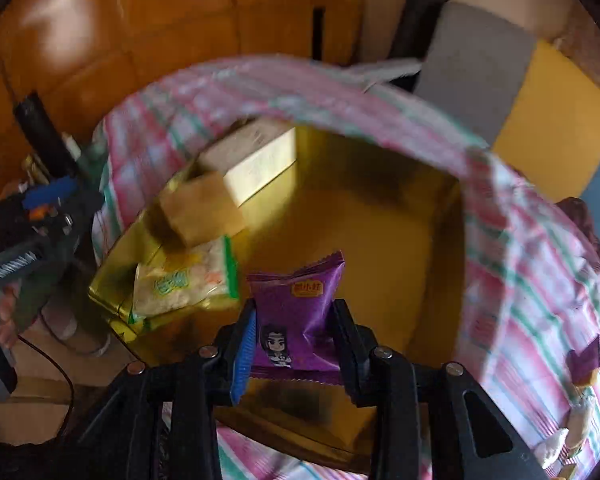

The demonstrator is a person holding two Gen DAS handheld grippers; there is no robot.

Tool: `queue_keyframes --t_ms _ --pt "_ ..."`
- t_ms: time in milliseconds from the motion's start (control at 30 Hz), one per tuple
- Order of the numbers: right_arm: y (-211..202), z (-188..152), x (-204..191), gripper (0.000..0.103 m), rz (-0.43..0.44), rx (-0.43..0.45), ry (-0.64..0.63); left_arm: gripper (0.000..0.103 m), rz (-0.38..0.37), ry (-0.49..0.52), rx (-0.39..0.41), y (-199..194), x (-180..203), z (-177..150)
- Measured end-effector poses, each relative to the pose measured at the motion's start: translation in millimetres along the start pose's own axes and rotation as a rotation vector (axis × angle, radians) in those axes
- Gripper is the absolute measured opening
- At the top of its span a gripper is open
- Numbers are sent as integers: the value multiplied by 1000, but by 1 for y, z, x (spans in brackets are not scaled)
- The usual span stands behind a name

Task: Organize objects
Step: 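Lower the purple packet into the gold tray and open the right gripper, then move both tools back over the remaining items on the cloth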

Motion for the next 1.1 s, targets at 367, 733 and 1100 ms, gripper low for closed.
queue_keyframes --t_ms 367,733,1100 --pt "46 13 -63 44 196 -22 -60 79 2 -6 1 3 -5 -5" --pt "4 -7 -30 58 147 120 55 82 0 45 48 -10 9 -6" --pt "-32 -39 16 58 30 179 180 83 -41 122 55 -22 41 -15"
Point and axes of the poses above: each gripper's, at about its wrist camera, not at the fingertips, and y roughly the way its jaws point, x to its right, z to its top, the point moved 1 cm from there along y, roughly the way its jaws point, and after that the axes turned 13 degrees about -y, right-handed, at the moved point
